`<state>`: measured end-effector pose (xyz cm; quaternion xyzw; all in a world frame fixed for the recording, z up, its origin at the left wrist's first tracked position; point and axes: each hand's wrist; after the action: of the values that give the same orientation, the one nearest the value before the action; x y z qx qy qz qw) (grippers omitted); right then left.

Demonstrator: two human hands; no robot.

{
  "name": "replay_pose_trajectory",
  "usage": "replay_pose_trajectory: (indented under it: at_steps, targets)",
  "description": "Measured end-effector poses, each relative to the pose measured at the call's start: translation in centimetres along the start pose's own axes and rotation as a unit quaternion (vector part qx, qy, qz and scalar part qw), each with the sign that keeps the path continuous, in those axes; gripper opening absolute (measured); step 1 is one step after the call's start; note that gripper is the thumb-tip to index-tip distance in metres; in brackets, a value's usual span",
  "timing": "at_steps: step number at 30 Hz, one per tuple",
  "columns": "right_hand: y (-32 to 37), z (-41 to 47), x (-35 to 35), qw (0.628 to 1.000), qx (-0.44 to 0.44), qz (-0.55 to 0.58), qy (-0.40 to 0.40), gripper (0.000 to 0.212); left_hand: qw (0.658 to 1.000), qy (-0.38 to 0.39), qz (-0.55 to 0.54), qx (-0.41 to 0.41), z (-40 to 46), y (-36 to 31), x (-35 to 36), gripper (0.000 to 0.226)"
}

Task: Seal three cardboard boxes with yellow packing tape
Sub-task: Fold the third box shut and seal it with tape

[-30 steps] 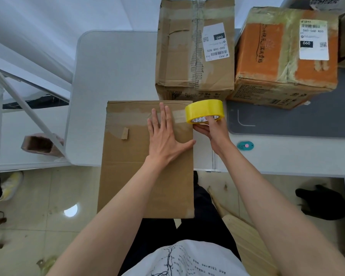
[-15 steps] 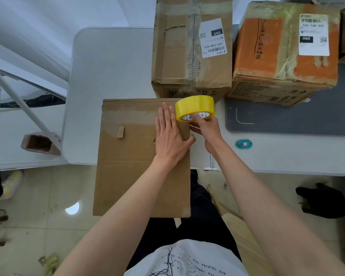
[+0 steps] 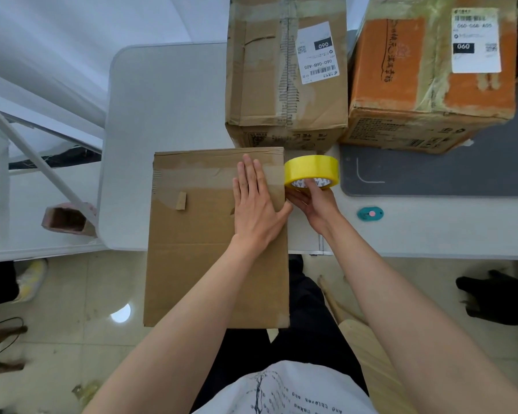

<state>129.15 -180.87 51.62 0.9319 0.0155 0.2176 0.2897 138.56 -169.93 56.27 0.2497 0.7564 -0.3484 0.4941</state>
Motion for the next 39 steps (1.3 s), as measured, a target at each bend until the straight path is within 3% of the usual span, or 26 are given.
replay_pose_trajectory:
  at_steps: [4, 8, 15, 27, 35, 39]
  targets:
    - [-0.4, 0.8, -0.3, 1.0, 0.014, -0.004, -0.003, 0.013, 1.0, 0.008, 0.012, -0.006, -0.2, 0.0, 0.0, 0.111]
    - [-0.8, 1.7, -0.4, 0.998, 0.043, -0.037, -0.009, 0.023, 0.999, 0.024, 0.028, -0.019, -0.2, -0.3, -0.5, 0.113]
    - [-0.8, 2.0, -0.2, 0.995, 0.095, 0.001, 0.032, 0.006, 0.999, 0.042, 0.01, -0.027, 0.0, -1.1, -1.0, 0.107]
    - [-1.5, 1.8, 0.9, 0.996, 0.07, 0.052, 0.021, 0.028, 0.998, 0.045, -0.028, -0.029, -0.2, -0.4, -2.5, 0.108]
    - [-2.5, 1.2, 1.0, 0.993, 0.087, 0.052, 0.059, 0.017, 0.997, 0.037, -0.059, -0.037, 0.1, 0.1, -3.0, 0.112]
    - [-2.9, 0.9, 1.4, 0.992, 0.08, 0.075, 0.059, 0.025, 0.997, 0.035, -0.056, -0.031, -0.1, 0.2, -3.1, 0.109]
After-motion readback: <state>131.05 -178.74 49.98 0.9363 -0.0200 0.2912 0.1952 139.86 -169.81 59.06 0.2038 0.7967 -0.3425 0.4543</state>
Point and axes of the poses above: each hand's wrist, its own z-axis towards the middle knuckle, its own x-axis out of the palm, y = z × x, and after that the axes turned 1 degree about -z, right-handed
